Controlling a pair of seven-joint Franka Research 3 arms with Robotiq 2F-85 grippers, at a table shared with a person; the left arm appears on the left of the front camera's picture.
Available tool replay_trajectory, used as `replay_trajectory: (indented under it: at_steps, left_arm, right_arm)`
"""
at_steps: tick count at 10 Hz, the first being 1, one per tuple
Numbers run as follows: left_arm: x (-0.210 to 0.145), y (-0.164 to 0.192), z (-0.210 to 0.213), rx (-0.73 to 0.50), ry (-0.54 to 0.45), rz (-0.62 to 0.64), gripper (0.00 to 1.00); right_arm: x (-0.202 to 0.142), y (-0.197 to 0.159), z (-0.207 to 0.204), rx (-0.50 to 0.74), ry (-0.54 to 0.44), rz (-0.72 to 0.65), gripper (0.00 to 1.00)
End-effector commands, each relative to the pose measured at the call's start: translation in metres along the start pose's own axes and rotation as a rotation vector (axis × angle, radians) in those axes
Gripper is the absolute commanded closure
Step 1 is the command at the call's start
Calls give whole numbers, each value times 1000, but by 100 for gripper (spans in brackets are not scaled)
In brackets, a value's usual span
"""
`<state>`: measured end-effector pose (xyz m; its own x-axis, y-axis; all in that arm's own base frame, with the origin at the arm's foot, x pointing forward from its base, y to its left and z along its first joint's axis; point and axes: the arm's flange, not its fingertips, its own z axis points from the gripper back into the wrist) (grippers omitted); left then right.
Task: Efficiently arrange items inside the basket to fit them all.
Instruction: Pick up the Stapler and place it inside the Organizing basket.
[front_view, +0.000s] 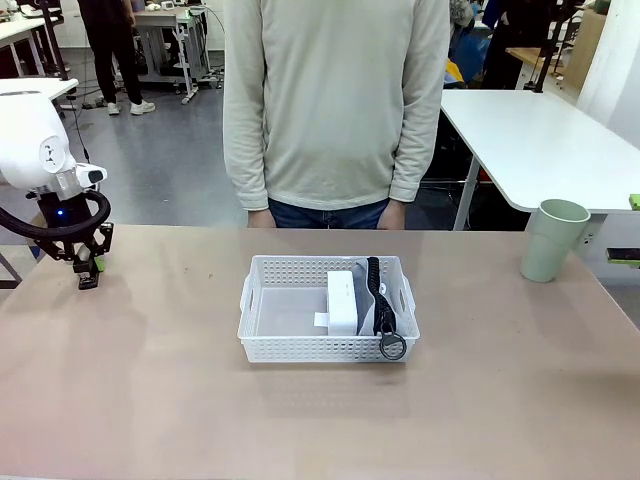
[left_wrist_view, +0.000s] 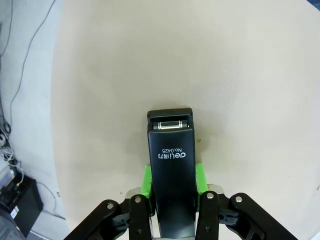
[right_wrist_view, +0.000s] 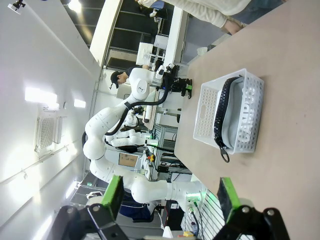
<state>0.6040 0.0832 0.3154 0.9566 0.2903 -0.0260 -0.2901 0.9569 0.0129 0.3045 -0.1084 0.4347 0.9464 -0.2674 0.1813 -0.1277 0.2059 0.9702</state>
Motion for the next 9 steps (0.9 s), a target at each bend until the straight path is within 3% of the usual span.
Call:
replay_trajectory:
  at_steps: [1, 3, 5, 8, 9]
  left_arm:
    - [-10, 9, -2, 29, -23, 10, 100]
    - [-18, 17, 13, 8, -33, -21, 100]
    - [-49, 41, 69, -71, -48, -157, 100]
    - [-141, 105, 158, -205, -21, -497, 100]
    - [-181, 129, 175, -248, -88, -577, 100]
  right_arm:
    - [2, 2, 1, 17, -10, 13, 0]
    - [2, 2, 1, 17, -10, 13, 0]
    - [2, 2, 1, 17, -10, 13, 0]
    - [2, 2, 1, 17, -10, 13, 0]
    - [2, 2, 1, 17, -10, 13, 0]
